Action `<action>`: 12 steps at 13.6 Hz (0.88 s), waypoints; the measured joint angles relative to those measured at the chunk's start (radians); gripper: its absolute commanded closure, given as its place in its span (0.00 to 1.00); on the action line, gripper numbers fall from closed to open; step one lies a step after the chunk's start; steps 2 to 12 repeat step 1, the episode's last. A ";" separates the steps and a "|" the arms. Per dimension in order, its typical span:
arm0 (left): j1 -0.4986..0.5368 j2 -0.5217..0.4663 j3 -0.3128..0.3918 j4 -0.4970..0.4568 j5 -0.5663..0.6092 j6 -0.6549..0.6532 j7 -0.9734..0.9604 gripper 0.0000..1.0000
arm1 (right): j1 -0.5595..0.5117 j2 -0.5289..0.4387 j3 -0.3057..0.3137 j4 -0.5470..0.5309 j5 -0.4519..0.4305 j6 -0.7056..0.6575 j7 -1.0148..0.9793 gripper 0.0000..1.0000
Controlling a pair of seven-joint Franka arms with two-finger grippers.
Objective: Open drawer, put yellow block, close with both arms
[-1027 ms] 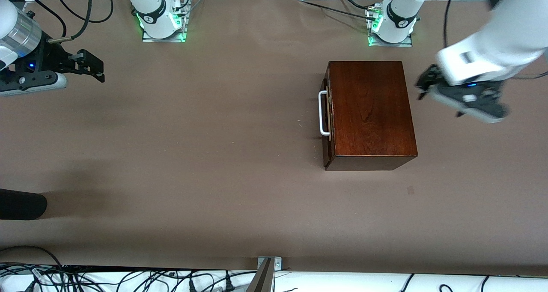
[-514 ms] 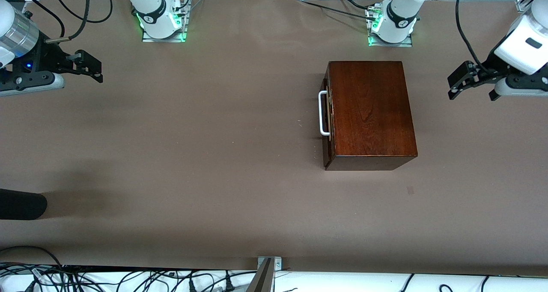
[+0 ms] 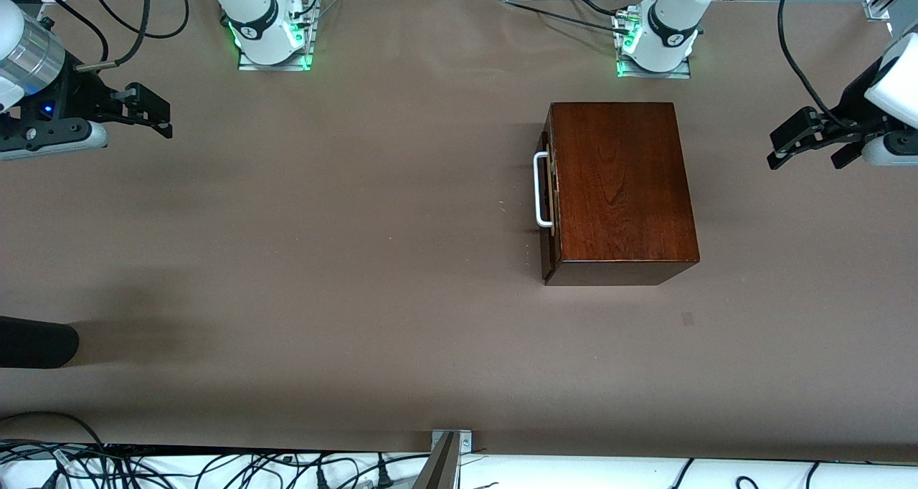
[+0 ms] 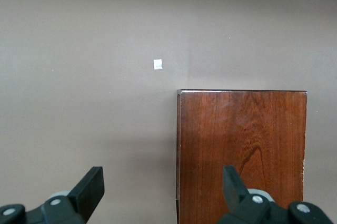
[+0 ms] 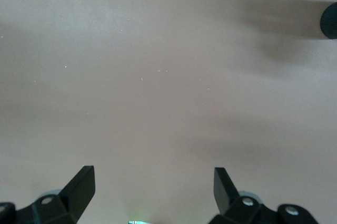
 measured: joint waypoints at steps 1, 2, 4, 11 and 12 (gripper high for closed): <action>0.000 -0.004 0.004 -0.002 0.000 -0.001 0.002 0.00 | 0.000 0.000 0.000 0.000 0.000 0.000 0.000 0.00; 0.000 -0.004 0.004 -0.002 0.000 -0.001 0.002 0.00 | 0.000 0.000 0.000 0.000 0.000 0.000 0.000 0.00; 0.000 -0.004 0.004 -0.002 0.000 -0.001 0.002 0.00 | 0.000 0.000 0.000 0.000 0.000 0.000 0.000 0.00; 0.000 -0.004 0.004 -0.002 0.000 -0.001 0.002 0.00 | 0.000 0.000 0.000 0.000 0.000 0.000 0.000 0.00; 0.000 -0.004 0.004 -0.002 0.000 -0.001 0.002 0.00 | 0.000 0.000 0.000 0.000 0.000 0.000 0.000 0.00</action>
